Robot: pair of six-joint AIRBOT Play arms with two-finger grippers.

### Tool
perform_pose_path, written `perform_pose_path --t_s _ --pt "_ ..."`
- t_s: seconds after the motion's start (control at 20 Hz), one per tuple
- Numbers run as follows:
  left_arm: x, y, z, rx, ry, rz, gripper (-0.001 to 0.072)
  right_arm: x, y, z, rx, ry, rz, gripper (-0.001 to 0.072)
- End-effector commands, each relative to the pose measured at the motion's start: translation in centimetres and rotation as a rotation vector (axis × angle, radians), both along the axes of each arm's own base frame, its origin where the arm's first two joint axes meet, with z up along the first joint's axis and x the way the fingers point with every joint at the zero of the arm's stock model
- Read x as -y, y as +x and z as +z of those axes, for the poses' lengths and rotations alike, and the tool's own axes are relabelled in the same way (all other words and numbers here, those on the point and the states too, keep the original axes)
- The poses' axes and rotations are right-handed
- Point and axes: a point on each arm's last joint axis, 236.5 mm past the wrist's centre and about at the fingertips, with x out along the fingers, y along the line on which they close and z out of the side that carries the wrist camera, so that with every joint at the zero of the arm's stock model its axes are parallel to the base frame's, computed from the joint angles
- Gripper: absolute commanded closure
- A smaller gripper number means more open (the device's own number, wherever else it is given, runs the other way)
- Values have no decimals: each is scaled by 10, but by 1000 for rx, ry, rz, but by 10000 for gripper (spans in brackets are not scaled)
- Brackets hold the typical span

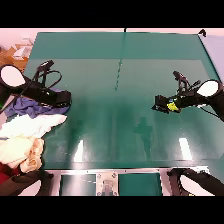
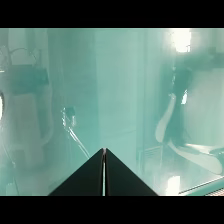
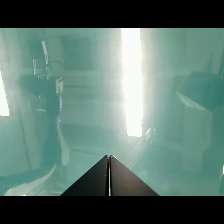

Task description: Fold the shirts.

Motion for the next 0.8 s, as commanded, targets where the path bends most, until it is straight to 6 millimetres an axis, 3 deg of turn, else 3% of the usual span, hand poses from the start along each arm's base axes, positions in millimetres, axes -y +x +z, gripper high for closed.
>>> perform_pose_path --t_s 0.0,0.75 --pt "0 0 0 1 0 1 678 0 0 0 0 1 1 698" --pt "0 4 1 17 -4 7 678 0 0 0 0 1 1 698"
